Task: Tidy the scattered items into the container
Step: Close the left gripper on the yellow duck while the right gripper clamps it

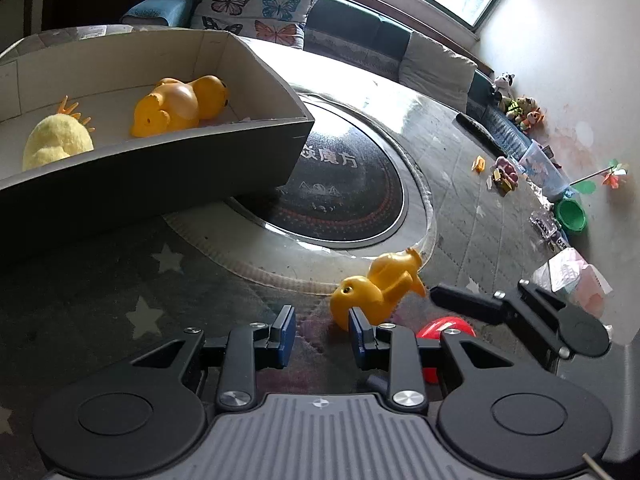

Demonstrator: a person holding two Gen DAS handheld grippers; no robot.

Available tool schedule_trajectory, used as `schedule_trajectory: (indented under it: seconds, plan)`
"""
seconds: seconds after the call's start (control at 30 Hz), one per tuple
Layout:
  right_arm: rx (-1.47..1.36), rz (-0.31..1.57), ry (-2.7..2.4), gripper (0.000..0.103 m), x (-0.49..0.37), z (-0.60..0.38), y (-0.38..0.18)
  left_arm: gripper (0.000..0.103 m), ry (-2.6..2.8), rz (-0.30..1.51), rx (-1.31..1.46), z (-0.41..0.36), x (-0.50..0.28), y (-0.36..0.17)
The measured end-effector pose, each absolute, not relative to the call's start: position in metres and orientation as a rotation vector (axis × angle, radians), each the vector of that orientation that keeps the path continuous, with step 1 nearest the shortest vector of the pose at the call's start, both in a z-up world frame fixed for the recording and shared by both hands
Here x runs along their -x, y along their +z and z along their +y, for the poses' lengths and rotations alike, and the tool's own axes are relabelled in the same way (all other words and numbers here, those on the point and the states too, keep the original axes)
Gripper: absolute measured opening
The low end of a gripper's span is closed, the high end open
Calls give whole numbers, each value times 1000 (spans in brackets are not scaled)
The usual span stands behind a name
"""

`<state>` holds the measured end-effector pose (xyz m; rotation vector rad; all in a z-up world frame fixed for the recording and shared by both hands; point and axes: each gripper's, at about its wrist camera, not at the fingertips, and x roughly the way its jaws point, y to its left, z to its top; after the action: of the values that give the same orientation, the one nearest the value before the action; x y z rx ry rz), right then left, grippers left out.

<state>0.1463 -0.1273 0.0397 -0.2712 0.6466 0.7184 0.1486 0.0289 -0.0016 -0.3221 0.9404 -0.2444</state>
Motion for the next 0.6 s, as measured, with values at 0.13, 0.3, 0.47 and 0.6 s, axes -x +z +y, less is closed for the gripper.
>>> schedule_trajectory:
  seconds: [0.13, 0.3, 0.47, 0.6]
  plan:
    - [277, 667, 698, 83, -157, -131, 36, 32, -253, 948, 325, 27, -150, -3]
    - [288, 685, 706, 83, -162, -128, 29, 32, -259, 943, 329, 27, -149, -1]
    - [296, 676, 696, 83, -163, -122, 25, 32, -294, 928, 352, 25, -148, 4]
    - [298, 670, 682, 83, -162, -119, 23, 33, -316, 924, 351, 17, -149, 6]
